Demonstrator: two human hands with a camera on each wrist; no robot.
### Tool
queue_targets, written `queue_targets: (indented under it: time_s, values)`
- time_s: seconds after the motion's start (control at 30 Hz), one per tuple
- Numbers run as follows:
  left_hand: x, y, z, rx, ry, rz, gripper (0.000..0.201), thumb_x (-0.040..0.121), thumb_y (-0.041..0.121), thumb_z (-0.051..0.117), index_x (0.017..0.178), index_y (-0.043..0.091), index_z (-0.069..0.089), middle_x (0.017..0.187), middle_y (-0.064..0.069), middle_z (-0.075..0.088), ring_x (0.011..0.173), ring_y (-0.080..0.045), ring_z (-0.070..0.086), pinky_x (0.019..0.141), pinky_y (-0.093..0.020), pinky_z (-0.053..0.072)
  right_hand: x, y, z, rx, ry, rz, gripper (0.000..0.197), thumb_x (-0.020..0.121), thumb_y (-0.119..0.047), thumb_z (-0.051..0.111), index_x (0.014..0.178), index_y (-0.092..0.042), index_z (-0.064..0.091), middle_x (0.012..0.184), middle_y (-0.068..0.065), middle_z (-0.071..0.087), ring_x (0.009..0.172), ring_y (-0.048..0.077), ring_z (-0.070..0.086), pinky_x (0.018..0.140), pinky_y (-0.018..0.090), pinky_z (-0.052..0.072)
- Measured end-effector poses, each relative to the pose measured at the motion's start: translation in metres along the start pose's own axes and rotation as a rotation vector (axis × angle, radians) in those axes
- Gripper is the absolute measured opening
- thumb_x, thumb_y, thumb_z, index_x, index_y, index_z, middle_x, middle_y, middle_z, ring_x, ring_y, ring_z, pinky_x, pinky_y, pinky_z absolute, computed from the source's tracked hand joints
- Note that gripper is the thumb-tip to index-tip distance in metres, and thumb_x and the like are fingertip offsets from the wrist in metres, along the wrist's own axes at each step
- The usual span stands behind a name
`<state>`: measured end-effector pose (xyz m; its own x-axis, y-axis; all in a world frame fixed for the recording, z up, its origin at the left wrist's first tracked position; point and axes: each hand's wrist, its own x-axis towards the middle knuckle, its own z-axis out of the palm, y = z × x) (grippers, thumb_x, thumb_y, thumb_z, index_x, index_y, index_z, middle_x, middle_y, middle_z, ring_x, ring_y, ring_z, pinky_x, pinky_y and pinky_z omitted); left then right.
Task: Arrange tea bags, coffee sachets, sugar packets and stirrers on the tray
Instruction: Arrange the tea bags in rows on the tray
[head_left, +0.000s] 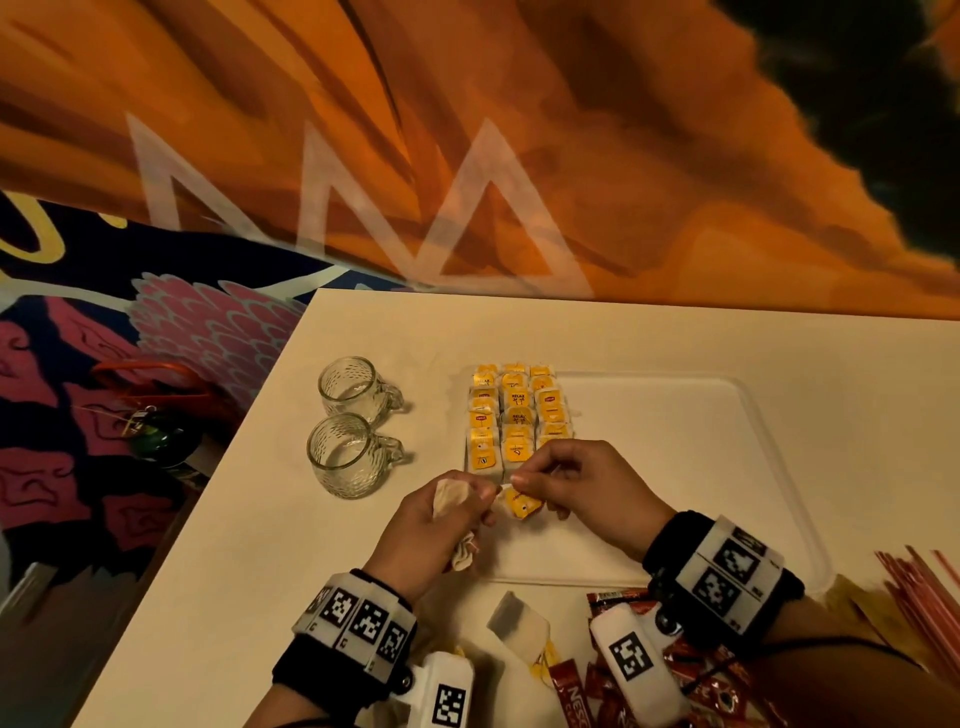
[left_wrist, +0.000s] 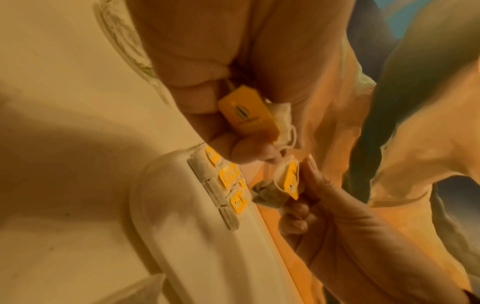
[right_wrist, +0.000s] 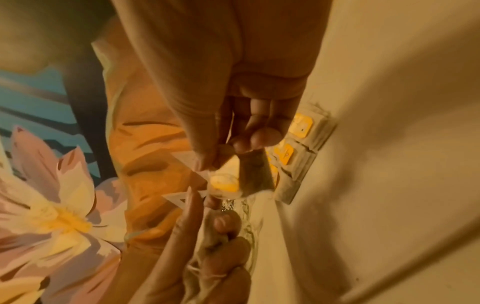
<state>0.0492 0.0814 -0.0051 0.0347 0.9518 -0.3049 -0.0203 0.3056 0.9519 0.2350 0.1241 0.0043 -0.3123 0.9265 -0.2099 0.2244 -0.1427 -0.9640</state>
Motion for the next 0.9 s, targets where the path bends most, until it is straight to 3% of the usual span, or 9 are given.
queue_targets:
  time_s: [0.13, 0.27, 0.37, 0.43, 0.5, 0.6, 0.77, 0.9]
  values:
    - [-0.001, 0.0, 0.004, 0.048, -0.061, 0.06, 0.012, 0.08, 0.012, 0.073, 0.09, 0.007, 0.068, 0.073, 0.0, 0.07, 0.063, -0.008, 0.062, 0.058, -0.017, 0.048, -0.002, 0.0, 0.001, 0.092, -0.01, 0.032, 0.005, 0.083, -0.012, 0.072, 0.083, -0.008, 0.07, 0.068, 0.003, 0.064, 0.054, 0.011, 0.053, 0.053, 0.025, 0.046]
    - [0.003, -0.001, 0.004, 0.079, -0.018, 0.073, 0.007, 0.083, 0.013, 0.071, 0.078, 0.012, 0.065, 0.062, -0.001, 0.062, 0.05, -0.012, 0.051, 0.047, -0.02, 0.041, -0.004, -0.004, 0.002, 0.137, -0.024, 0.041, 0.005, 0.086, -0.016, 0.069, 0.087, -0.012, 0.069, 0.071, 0.002, 0.061, 0.056, 0.012, 0.053, 0.053, 0.025, 0.046]
    - [0.002, 0.0, 0.001, 0.128, -0.02, 0.111, 0.007, 0.084, 0.016, 0.07, 0.081, 0.011, 0.067, 0.062, 0.002, 0.062, 0.049, -0.01, 0.051, 0.046, -0.019, 0.04, -0.004, -0.001, -0.004, -0.11, -0.009, -0.088, 0.007, 0.084, -0.027, 0.072, 0.091, -0.026, 0.074, 0.089, -0.002, 0.065, 0.064, 0.014, 0.051, 0.061, 0.021, 0.044]
    - [0.002, -0.001, -0.002, 0.149, -0.021, 0.111, 0.008, 0.083, 0.016, 0.072, 0.083, 0.009, 0.069, 0.06, 0.006, 0.063, 0.048, -0.007, 0.05, 0.045, -0.019, 0.039, -0.006, 0.002, -0.007, -0.287, -0.025, -0.191, 0.006, 0.08, -0.029, 0.076, 0.086, -0.029, 0.075, 0.089, -0.007, 0.064, 0.068, 0.017, 0.052, 0.066, 0.022, 0.044]
    - [0.002, -0.005, -0.005, 0.149, -0.018, 0.079, 0.007, 0.081, 0.015, 0.073, 0.083, 0.009, 0.07, 0.058, 0.009, 0.062, 0.046, -0.003, 0.049, 0.045, -0.018, 0.038, -0.006, 0.006, -0.008, -0.429, -0.059, -0.221, 0.003, 0.08, -0.028, 0.076, 0.083, -0.029, 0.074, 0.084, -0.01, 0.063, 0.066, 0.012, 0.052, 0.065, 0.023, 0.043]
    - [0.002, -0.014, -0.015, 0.089, 0.03, -0.031, 0.005, 0.082, 0.013, 0.072, 0.086, 0.013, 0.071, 0.063, 0.007, 0.063, 0.048, -0.006, 0.051, 0.044, -0.019, 0.039, -0.002, 0.01, -0.006, -0.571, -0.136, -0.123, 0.004, 0.082, -0.028, 0.074, 0.085, -0.025, 0.075, 0.084, -0.012, 0.065, 0.068, 0.005, 0.053, 0.066, 0.018, 0.042]
    - [-0.002, -0.019, -0.03, -0.011, 0.124, -0.185, 0.013, 0.09, 0.009, 0.058, 0.096, 0.008, 0.07, 0.068, -0.004, 0.066, 0.045, -0.01, 0.054, 0.04, -0.018, 0.041, 0.011, 0.016, 0.007, -0.534, -0.264, -0.007, 0.009, 0.084, -0.025, 0.073, 0.09, -0.021, 0.076, 0.087, -0.01, 0.072, 0.077, -0.001, 0.061, 0.07, 0.01, 0.045]
    - [0.002, -0.022, -0.035, -0.099, 0.123, -0.259, 0.025, 0.089, -0.003, 0.044, 0.105, 0.001, 0.064, 0.075, -0.011, 0.067, 0.04, -0.013, 0.046, 0.038, -0.018, 0.037, 0.035, 0.026, 0.014, -0.488, -0.152, 0.043, 0.009, 0.081, -0.022, 0.076, 0.088, -0.016, 0.075, 0.081, -0.004, 0.069, 0.07, 0.001, 0.058, 0.066, 0.015, 0.046]
